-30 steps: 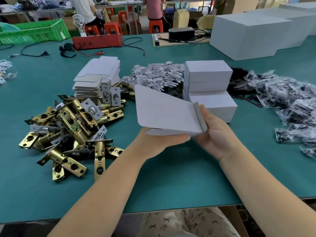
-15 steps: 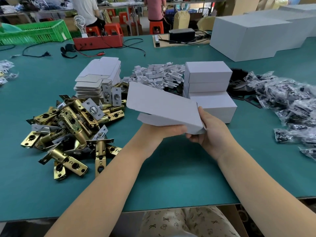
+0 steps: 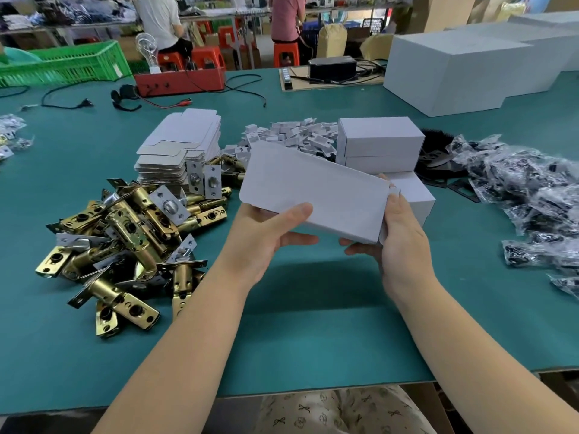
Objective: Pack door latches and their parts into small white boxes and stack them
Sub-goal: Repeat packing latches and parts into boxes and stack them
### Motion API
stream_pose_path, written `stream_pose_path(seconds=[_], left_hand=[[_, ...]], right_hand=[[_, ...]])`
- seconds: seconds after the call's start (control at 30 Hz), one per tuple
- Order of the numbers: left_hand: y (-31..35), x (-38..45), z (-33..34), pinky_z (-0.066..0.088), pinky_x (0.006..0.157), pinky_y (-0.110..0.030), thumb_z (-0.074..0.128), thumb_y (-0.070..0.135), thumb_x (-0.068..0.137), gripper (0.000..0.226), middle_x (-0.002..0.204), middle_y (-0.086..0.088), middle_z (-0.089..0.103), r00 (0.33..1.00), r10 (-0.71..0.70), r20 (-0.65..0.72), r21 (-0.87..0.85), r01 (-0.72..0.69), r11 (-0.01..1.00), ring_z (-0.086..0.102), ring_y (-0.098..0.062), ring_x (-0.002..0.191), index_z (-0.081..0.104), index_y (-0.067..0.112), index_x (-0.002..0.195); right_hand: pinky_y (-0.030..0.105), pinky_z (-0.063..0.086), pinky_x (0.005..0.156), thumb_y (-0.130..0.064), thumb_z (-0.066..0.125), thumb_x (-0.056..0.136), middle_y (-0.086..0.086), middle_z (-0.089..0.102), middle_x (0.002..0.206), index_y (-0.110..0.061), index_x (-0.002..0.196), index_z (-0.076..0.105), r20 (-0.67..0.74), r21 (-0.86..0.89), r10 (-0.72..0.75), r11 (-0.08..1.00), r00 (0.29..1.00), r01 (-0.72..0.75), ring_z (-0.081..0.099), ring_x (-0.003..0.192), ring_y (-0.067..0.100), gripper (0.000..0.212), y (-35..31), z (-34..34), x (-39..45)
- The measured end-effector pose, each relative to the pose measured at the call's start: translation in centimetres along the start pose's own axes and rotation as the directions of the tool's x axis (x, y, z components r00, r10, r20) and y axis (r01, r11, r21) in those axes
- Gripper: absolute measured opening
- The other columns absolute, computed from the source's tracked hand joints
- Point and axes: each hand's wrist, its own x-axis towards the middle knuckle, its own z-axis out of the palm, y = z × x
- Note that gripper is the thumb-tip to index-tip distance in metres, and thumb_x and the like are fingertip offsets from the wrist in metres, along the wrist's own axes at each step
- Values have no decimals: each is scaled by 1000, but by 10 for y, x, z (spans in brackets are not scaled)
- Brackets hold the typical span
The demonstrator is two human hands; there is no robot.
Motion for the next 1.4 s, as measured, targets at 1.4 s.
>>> stream_pose_path(seconds=[1.4], left_hand=[[0,-3,-4,58,58,-30,72,12,77,32,108,-6,73,984,-110,140,112,94,989,72,-31,90,72,29,104]], right_hand=[[22,39,36,-41,30,94,-6,72,93,-33,116,51,44,-11,-43,999,998,43,65,52,27,30,-5,-8,2]])
